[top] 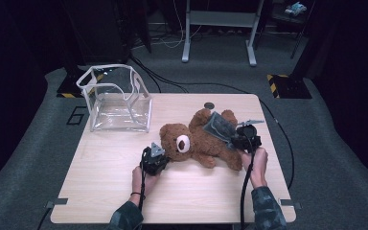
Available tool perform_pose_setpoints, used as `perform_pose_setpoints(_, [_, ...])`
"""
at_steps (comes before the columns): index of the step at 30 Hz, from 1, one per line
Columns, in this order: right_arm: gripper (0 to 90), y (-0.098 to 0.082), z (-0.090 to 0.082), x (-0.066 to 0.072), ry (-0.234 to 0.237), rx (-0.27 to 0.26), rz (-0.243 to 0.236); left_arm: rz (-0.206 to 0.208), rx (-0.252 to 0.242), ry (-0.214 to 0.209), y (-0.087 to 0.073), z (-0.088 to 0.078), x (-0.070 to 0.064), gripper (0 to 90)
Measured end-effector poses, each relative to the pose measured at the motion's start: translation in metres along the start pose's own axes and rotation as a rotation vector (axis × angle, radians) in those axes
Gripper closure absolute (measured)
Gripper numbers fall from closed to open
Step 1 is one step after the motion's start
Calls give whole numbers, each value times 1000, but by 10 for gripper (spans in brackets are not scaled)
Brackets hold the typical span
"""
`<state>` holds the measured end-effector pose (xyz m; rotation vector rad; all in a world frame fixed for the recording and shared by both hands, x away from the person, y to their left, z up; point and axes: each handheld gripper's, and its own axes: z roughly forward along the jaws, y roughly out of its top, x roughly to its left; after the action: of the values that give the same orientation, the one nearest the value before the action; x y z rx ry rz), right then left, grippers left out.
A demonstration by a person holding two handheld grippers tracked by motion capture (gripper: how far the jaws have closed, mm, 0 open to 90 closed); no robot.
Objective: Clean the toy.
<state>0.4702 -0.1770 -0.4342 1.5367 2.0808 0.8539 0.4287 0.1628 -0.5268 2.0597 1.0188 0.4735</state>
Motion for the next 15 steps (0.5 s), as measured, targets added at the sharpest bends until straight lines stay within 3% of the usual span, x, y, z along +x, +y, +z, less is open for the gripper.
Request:
perform_pose_setpoints(2, [790, 14, 1, 7, 27, -32, -7, 1, 2, -2, 0, 0, 0, 836])
perform_pose_setpoints(5, [791, 27, 13, 12, 25, -23, -4, 0, 0, -1, 0, 0, 0, 836])
perform_pose_setpoints(7, [791, 30, 24, 7, 12, -10, 12, 0, 0, -1, 0, 0, 0, 836])
perform_pose_setpoints(11, [791, 28, 36, -11, -56, 40, 57, 0, 0, -1, 0, 0, 0, 835])
perform_pose_setpoints(15, [791, 26, 23, -22, -125, 33, 72, 0, 1, -1, 0, 0, 0, 836])
